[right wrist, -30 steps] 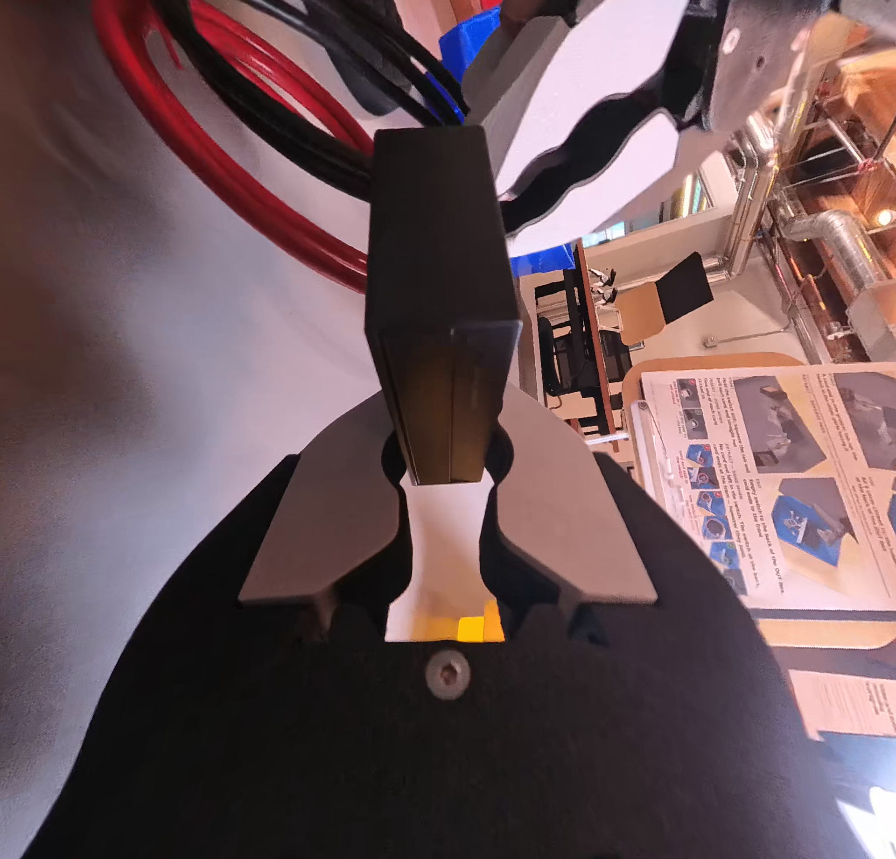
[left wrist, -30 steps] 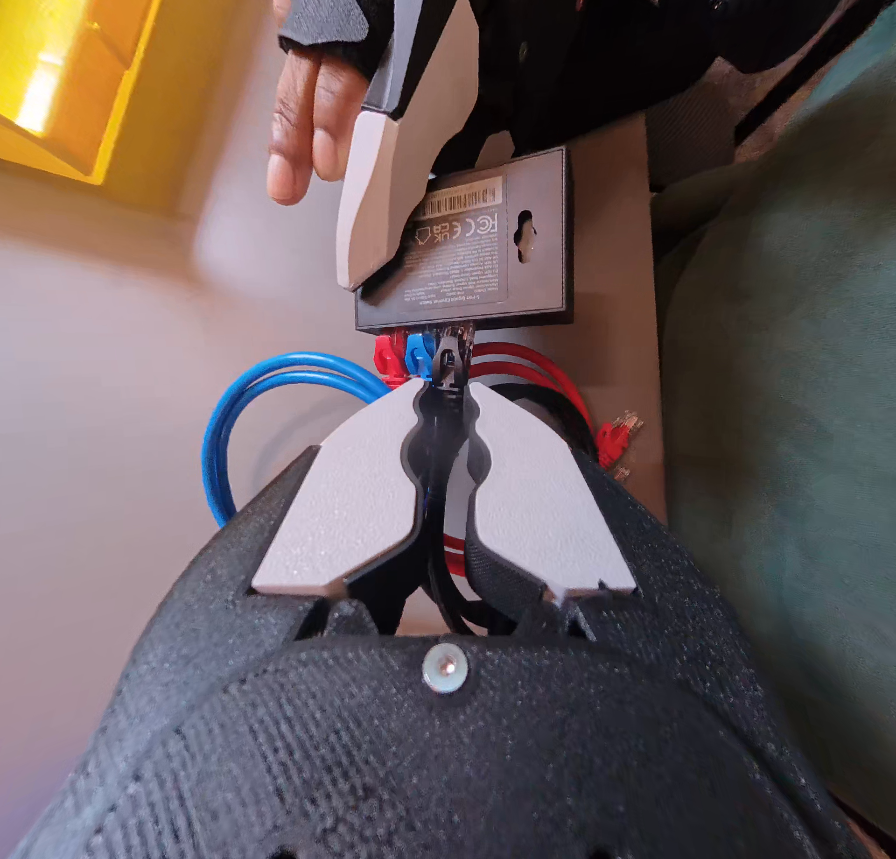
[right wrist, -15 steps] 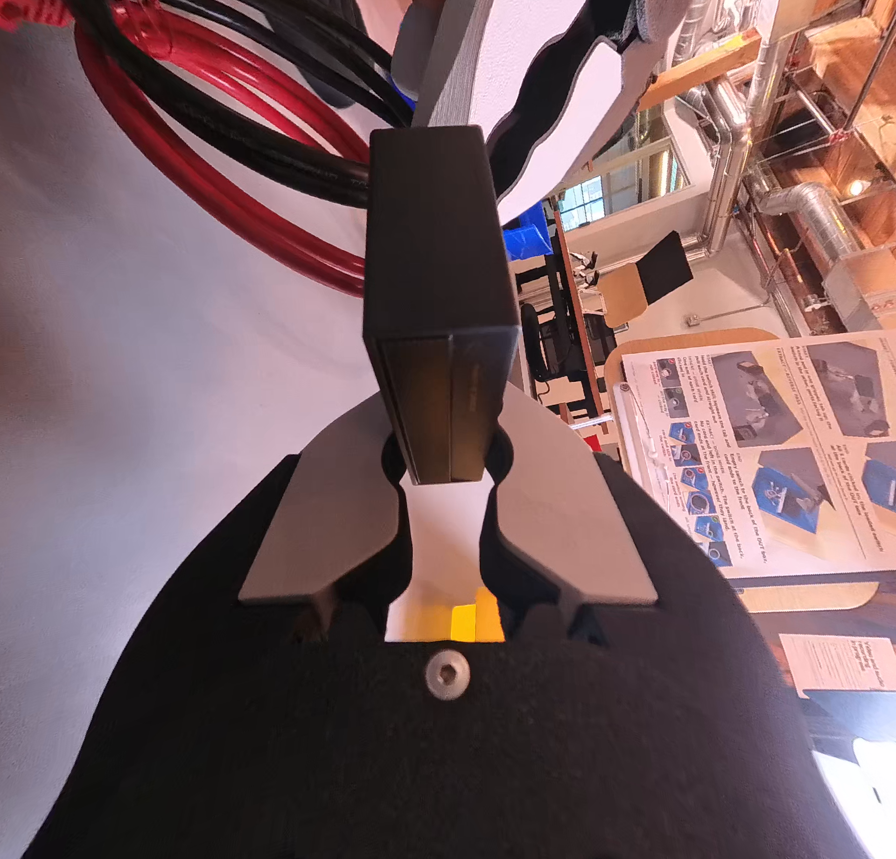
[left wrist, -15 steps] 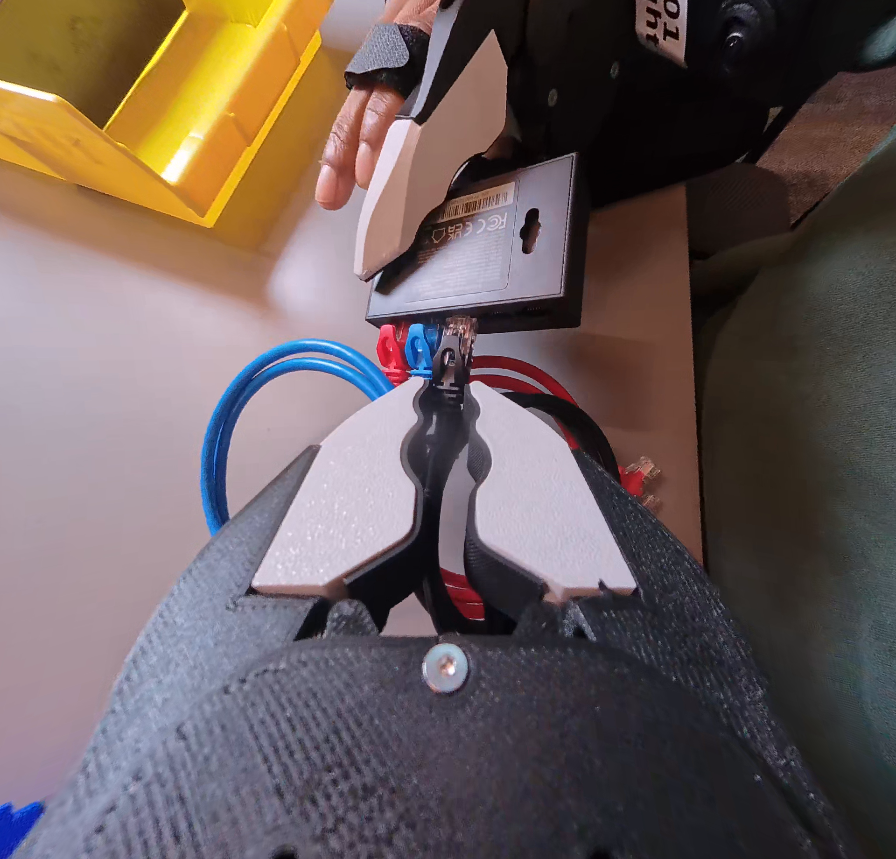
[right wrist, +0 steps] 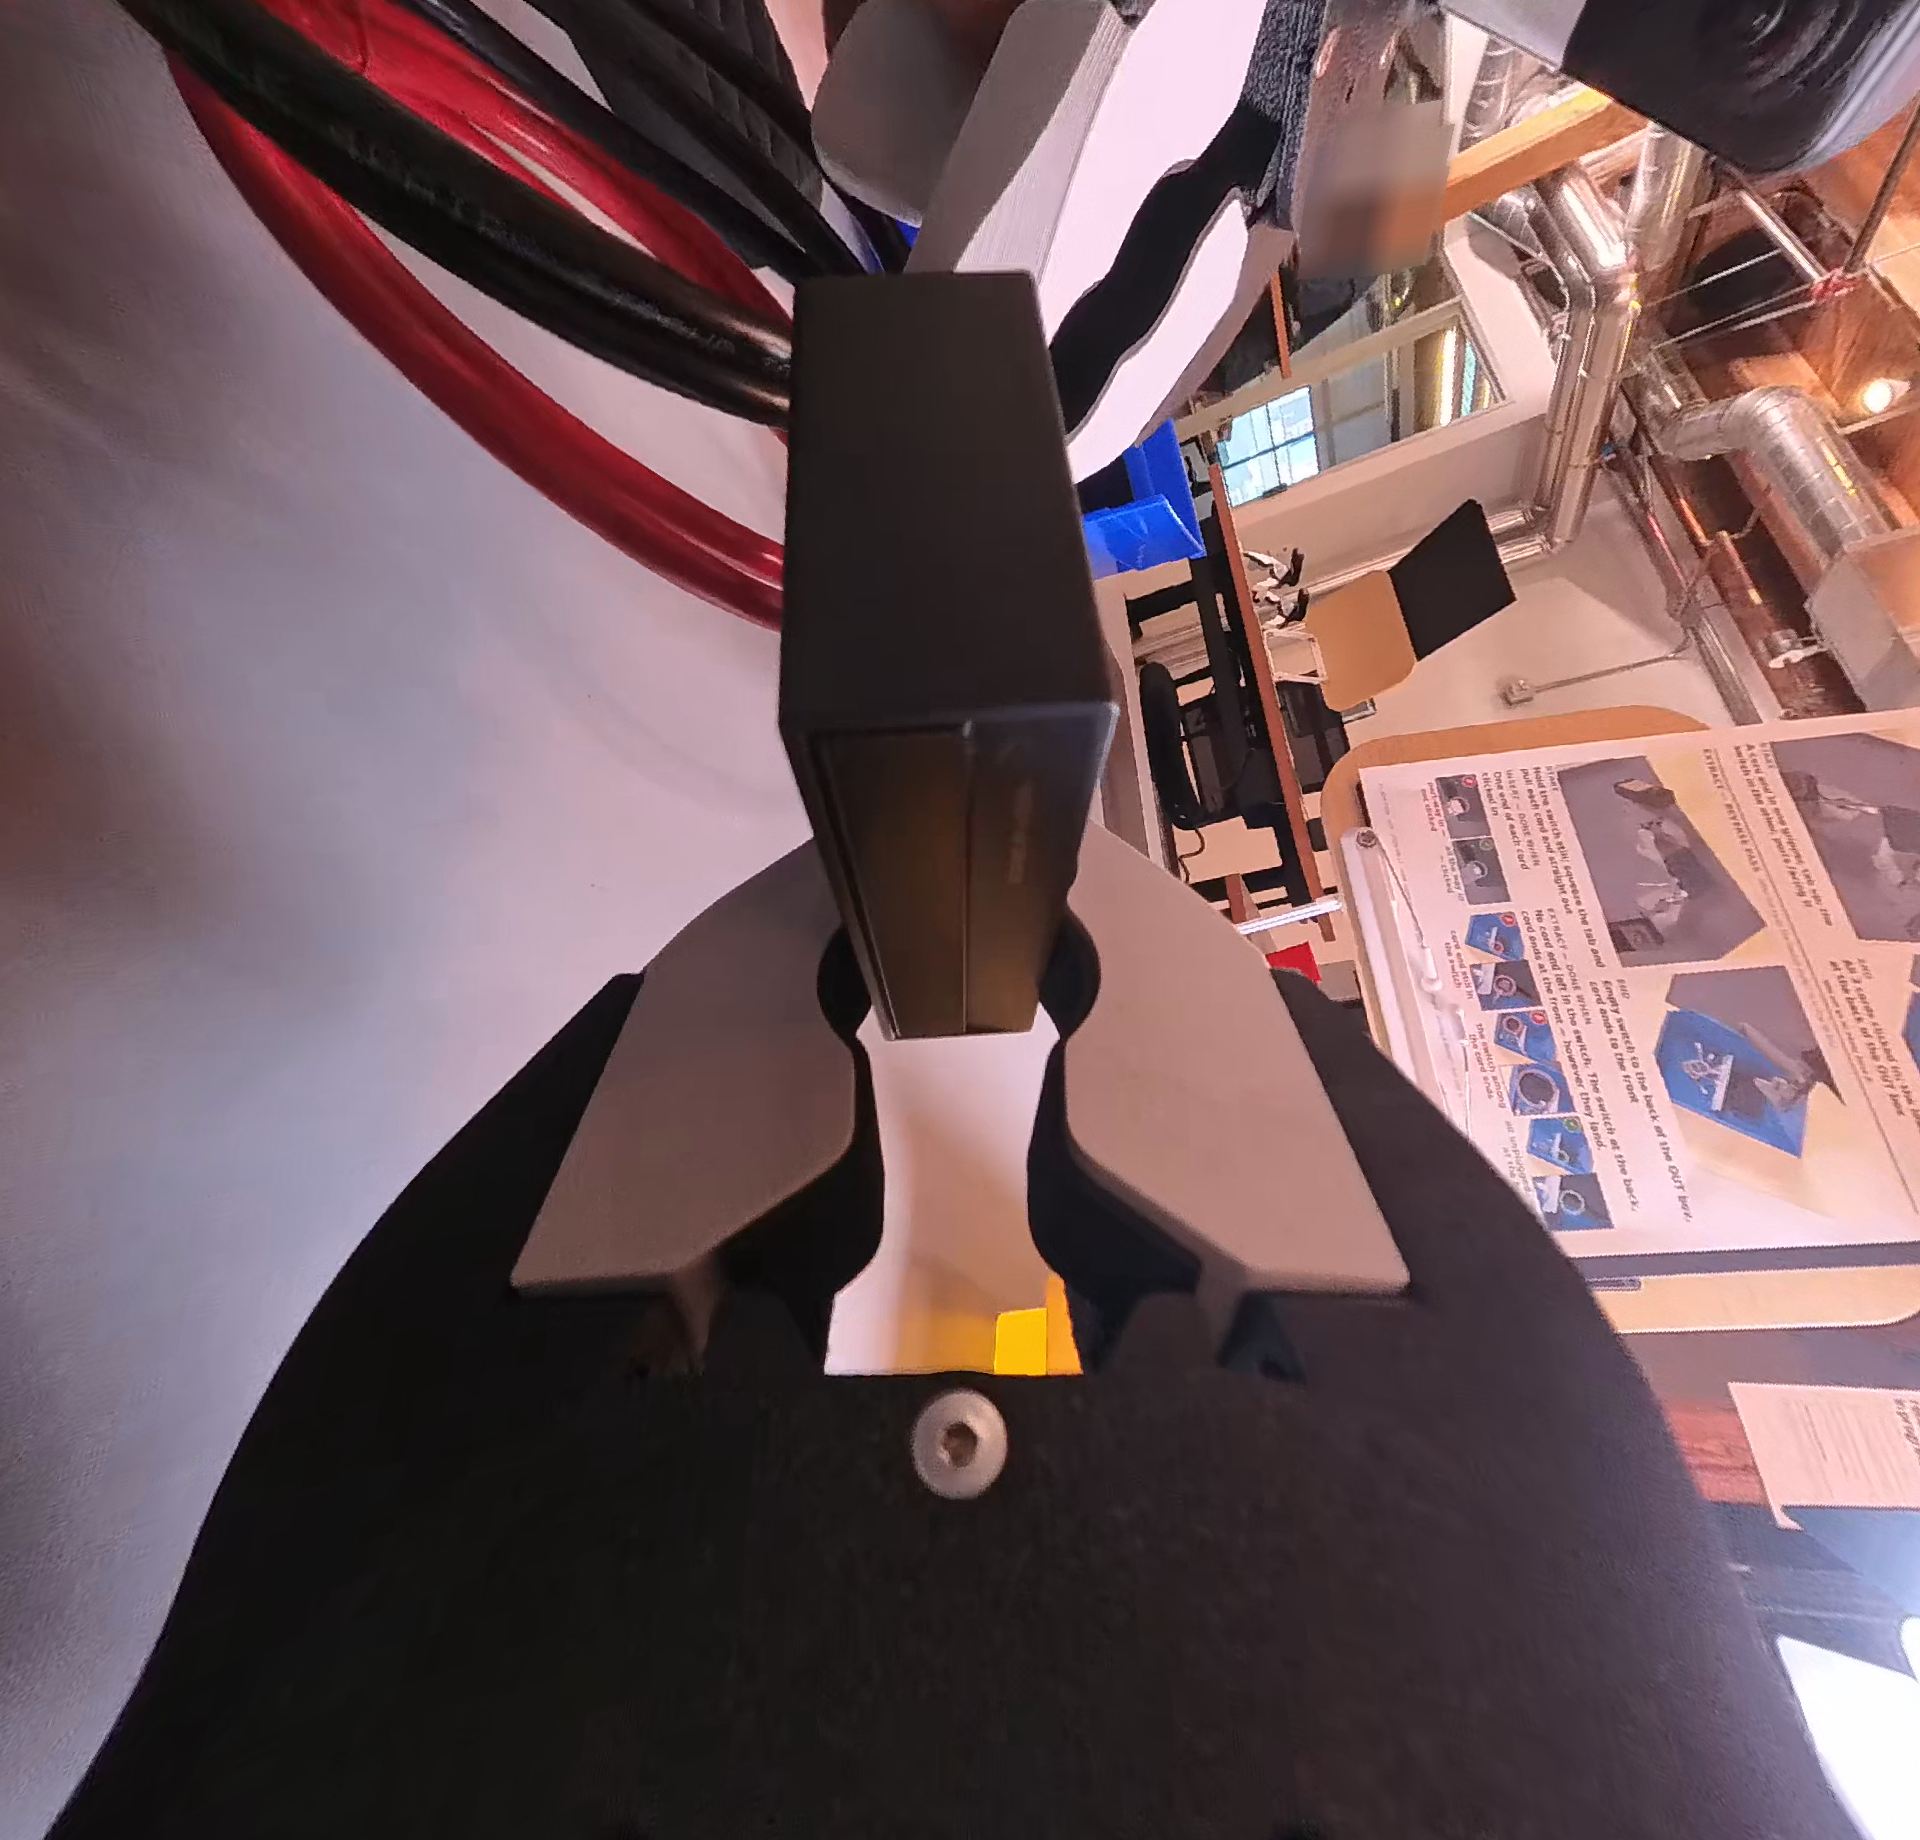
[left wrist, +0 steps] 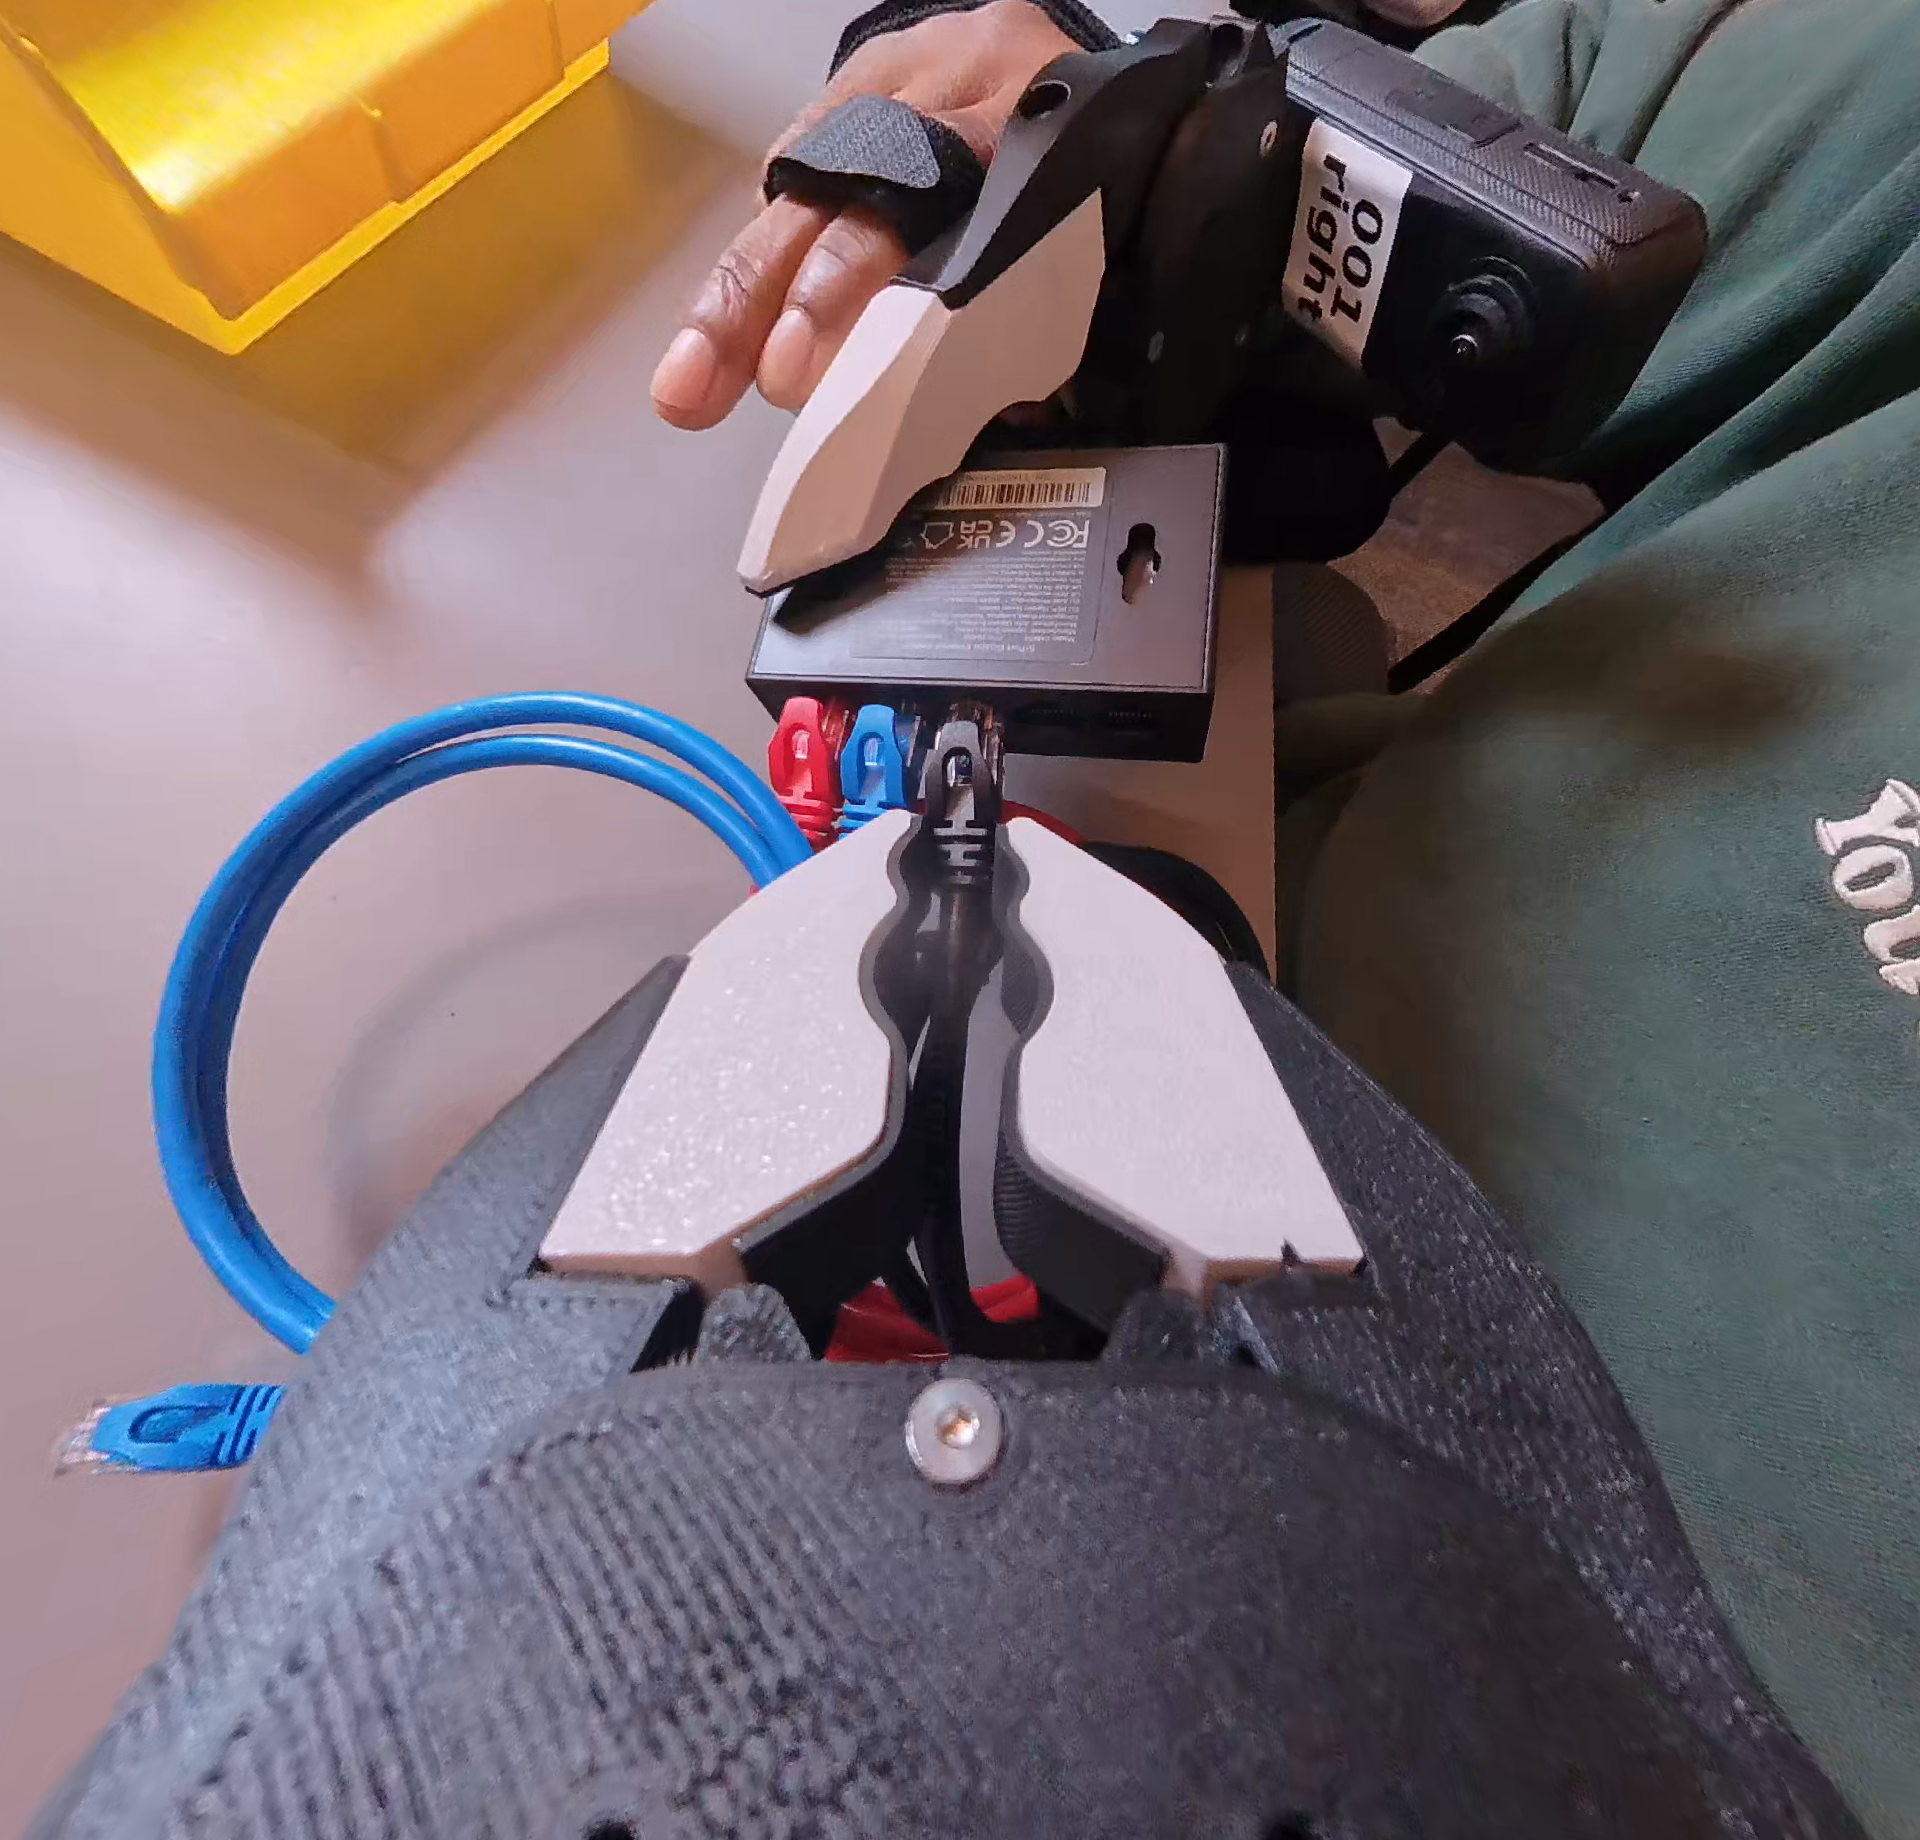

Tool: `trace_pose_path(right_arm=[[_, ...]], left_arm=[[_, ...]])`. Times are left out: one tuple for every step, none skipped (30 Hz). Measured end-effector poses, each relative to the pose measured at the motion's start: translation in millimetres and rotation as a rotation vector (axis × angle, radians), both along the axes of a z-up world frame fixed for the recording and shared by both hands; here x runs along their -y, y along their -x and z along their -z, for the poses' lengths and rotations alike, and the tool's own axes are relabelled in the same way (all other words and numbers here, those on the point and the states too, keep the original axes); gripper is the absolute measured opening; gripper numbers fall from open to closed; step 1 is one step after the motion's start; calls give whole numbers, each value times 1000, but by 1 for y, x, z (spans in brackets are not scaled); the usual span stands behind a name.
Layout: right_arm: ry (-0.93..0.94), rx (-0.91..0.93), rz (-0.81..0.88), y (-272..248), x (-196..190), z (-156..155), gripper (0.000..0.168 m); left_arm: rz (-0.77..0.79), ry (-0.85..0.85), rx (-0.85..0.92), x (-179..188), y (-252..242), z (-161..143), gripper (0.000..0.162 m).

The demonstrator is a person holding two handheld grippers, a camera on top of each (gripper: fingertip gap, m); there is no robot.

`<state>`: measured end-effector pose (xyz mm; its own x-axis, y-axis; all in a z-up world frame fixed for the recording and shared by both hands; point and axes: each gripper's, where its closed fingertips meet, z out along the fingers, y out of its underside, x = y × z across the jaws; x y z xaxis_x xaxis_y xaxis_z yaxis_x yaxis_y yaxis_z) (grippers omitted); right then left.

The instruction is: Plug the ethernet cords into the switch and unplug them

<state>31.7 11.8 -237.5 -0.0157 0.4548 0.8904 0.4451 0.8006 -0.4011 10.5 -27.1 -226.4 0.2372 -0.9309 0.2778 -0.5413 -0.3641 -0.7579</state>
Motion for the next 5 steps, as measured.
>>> trace_pose_path(right_arm=[[1,2,3,0,-1,0,30],[-1,5,2,0,-1,1,30],[-1,8,5,0,-1,2,30],[-1,10,5,0,-1,3,30],[1,8,8,0,-1,2,30]], left_arm=[[-6,-13,1,-1,0,1,11],[-6,-29,-2,0,-1,2,11],[-10,-47,-11,0,-1,3,11],[-12,-66,-20,0,-1,3,11],[-17,-75,-21,0,-2,3,11]])
